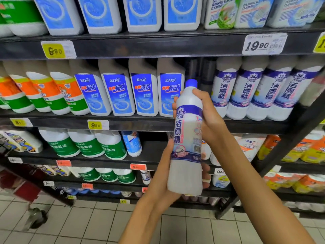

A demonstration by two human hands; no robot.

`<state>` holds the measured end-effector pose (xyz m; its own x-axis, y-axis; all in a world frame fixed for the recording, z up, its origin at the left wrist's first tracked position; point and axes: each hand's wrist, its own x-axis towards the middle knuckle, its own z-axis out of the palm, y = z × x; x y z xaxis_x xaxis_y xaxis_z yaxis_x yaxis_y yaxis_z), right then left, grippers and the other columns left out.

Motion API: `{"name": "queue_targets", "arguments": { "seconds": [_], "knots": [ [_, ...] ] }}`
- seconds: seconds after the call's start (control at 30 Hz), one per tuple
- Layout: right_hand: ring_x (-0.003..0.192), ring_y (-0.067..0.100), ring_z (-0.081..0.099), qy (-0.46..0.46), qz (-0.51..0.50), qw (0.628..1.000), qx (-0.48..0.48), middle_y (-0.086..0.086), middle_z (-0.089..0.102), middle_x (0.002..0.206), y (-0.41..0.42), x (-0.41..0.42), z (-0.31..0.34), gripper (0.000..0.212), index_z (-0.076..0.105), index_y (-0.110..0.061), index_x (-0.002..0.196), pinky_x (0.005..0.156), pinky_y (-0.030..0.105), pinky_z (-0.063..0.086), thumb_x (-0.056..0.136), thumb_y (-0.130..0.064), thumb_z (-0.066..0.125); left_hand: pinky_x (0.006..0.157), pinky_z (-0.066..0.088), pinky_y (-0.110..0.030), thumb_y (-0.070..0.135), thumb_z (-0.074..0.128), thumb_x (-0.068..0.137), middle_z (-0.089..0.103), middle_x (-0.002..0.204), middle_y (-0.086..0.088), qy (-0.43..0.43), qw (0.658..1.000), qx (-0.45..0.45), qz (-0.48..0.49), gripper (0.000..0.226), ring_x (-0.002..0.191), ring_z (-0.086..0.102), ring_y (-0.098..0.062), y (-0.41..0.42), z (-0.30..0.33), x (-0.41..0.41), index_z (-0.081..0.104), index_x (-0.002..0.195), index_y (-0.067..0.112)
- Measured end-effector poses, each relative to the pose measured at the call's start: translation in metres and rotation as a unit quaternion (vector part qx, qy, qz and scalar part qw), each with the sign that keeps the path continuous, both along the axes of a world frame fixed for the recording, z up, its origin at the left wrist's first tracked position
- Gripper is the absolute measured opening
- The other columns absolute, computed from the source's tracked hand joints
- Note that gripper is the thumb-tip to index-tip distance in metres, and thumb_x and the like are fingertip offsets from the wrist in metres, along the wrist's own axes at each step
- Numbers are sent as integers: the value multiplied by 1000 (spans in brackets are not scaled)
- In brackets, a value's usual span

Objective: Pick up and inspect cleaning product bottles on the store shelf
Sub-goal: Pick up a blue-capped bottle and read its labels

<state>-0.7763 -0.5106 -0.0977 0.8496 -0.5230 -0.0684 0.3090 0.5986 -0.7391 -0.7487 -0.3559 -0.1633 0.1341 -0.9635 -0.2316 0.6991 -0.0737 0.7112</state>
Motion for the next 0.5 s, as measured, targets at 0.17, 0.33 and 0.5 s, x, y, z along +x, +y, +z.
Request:
{"name": "queue_targets", "arguments": {
  "seconds": [0.17, 0.33, 0.5],
  "knots": [
    [68, 16, 68, 68, -71, 987, -126, 9, 68, 83, -10, -12, 11, 19, 59, -10, 96, 61, 30, 56, 87, -26, 64, 94, 50, -45, 66, 59, 65, 71, 108, -4, -292, 951, 61, 87, 60, 104, 66, -26, -2, 7, 3, 62, 113, 31],
    [71, 15, 70, 32, -53, 995, -76, 4, 72, 77, -18, -20, 8, 22, 64, -14, 87, 66, 31, 58, 90, -36, 60, 67, 56, -37, 58, 71, 60, 72, 93, -7, -171, 980, 58, 88, 56, 79, 70, -24, -8, 9, -14, 68, 106, 26],
    [89, 32, 69, -55, 10, 987, 150, 17, 69, 95, -21, -28, -9, 47, 59, -7, 101, 76, 42, 58, 70, -39, 75, 62, 54, -31, 47, 70, 76, 63, 85, -14, 185, 978, -66, -68, 57, 66, 63, -24, -16, 19, -34, 57, 112, 5]
  ]
}}
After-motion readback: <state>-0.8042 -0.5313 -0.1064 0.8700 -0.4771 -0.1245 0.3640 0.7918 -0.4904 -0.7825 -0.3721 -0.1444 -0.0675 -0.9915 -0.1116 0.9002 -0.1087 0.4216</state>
